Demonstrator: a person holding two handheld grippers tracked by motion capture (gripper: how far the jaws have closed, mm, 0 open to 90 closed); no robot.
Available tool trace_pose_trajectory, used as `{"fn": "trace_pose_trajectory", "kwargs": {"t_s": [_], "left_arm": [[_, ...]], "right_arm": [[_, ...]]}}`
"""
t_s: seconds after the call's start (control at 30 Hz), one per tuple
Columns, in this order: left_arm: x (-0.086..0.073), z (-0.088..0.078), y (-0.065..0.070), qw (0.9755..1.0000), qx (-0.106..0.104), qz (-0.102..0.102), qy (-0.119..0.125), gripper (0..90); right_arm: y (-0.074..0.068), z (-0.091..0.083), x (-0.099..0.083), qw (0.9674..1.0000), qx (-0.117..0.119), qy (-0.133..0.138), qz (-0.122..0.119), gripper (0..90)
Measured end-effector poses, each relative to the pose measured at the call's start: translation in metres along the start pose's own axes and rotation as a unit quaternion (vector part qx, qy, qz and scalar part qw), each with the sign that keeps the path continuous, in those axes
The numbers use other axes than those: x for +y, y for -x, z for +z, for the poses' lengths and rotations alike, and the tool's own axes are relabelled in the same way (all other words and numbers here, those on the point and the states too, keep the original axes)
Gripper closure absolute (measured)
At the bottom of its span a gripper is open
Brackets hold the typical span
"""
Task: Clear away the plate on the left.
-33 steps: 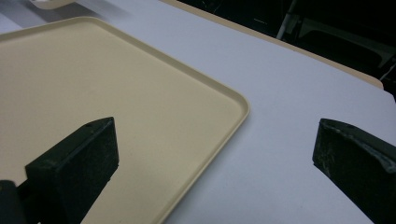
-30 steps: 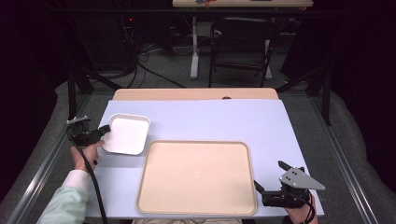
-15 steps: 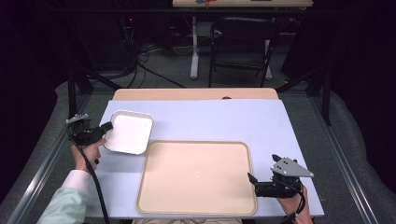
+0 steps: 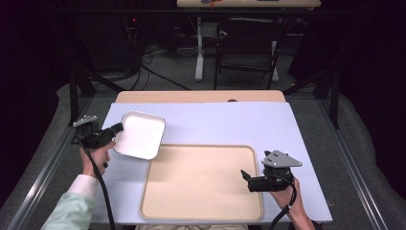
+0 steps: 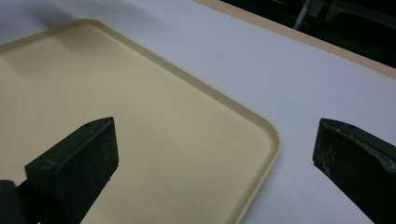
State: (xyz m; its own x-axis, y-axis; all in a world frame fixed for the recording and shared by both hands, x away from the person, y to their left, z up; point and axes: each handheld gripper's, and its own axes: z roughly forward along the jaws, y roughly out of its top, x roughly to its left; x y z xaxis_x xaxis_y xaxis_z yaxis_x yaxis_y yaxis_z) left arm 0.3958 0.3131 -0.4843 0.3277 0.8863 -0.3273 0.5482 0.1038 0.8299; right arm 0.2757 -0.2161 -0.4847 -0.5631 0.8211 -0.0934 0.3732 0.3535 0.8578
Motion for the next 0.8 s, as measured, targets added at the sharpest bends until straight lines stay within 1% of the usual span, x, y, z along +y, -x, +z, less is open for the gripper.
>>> {"fn": "trace_pose_trajectory", "kwargs": {"t_s": [0.03, 0.3, 0.5, 0.57, 0.77, 0.8], "left_arm": [[0.0, 0.001, 0.002, 1.0, -0.002, 0.0, 0.003, 88.4], [0.0, 0.005, 0.022, 0.9996, -0.024, 0.015, 0.002, 88.4], [-0.001, 0.009, 0.035, 0.9988, -0.042, 0.024, -0.001, 88.4], [-0.001, 0.011, 0.04, 0.9986, -0.046, 0.026, -0.001, 88.4], [-0.002, 0.016, 0.053, 0.9977, -0.059, 0.033, -0.005, 88.4], [-0.002, 0.017, 0.055, 0.9973, -0.063, 0.037, -0.007, 88.3]], "right_arm": [[-0.001, 0.003, 0.001, 1.0, 0.004, -0.001, -0.001, 0.0], [-0.006, 0.02, 0.012, 0.9997, 0.02, -0.007, -0.014, 0.0], [-0.009, 0.031, 0.021, 0.9995, 0.031, -0.006, -0.01, 0.0], [-0.01, 0.036, 0.024, 0.9992, 0.036, -0.007, -0.012, 0.0], [-0.019, 0.051, 0.036, 0.9981, 0.061, -0.006, -0.011, 0.0], [-0.021, 0.054, 0.038, 0.9978, 0.065, -0.006, -0.012, 0.0]]}}
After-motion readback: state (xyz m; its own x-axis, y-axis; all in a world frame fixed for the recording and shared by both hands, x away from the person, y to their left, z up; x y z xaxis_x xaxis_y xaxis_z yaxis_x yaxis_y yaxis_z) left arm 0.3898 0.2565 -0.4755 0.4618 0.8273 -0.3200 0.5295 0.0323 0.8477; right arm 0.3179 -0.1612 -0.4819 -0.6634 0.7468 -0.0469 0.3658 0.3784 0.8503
